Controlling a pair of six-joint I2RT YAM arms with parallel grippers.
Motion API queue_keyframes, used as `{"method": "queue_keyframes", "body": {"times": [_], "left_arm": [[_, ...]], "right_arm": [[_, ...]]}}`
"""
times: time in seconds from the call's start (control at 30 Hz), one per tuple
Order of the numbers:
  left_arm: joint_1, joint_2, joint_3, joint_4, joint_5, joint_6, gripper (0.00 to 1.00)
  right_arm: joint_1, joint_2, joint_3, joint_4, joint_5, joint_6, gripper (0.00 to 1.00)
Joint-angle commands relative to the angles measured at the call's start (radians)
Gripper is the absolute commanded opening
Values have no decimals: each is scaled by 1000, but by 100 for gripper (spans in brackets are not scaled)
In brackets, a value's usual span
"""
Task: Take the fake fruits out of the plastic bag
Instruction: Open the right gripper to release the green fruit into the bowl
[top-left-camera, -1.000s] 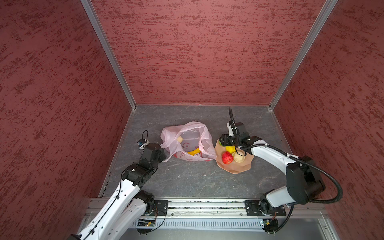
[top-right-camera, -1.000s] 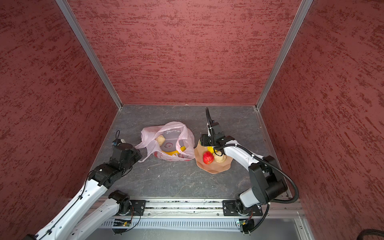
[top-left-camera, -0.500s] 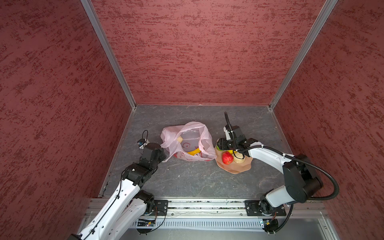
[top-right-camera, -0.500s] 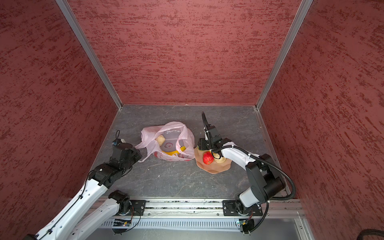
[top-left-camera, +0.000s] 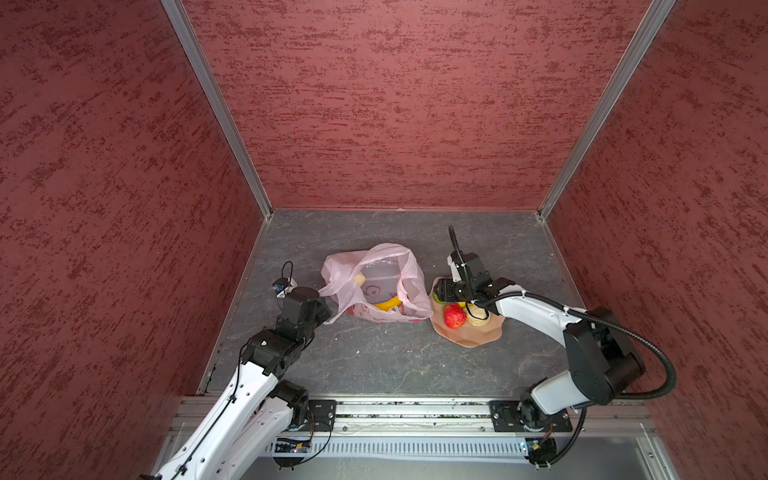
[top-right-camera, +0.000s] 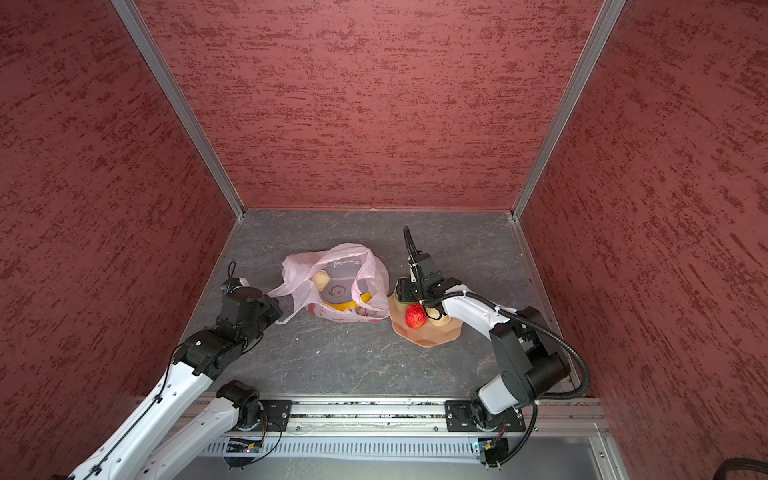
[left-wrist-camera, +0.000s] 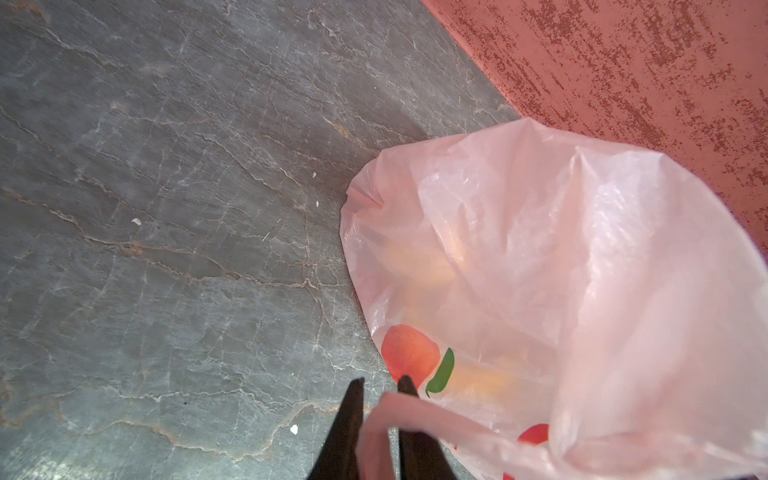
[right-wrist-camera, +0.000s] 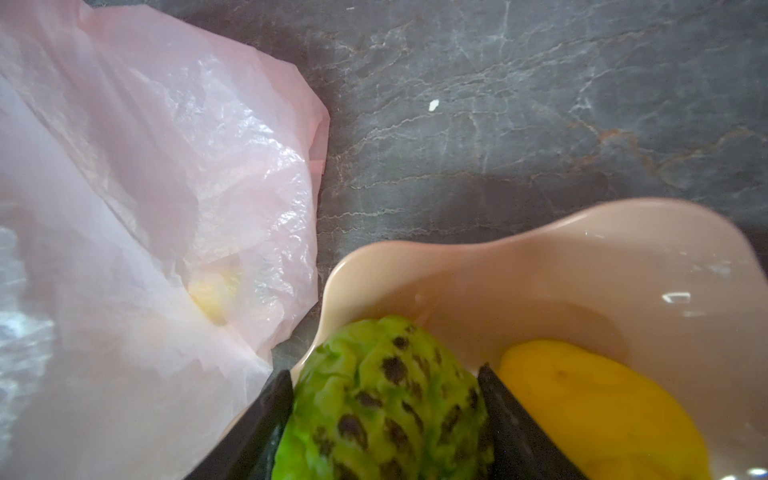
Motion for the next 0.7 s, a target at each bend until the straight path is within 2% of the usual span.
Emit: {"method": "queue_keyframes", "body": {"times": [0.0,0.67], "left_arm": [[9,-4,-1,12,12,13,18],[17,6,-12,32,21,13,18]], "right_arm": [[9,4,-11,23,25,14,61],[12,-11,1,0,50,1,79]]}}
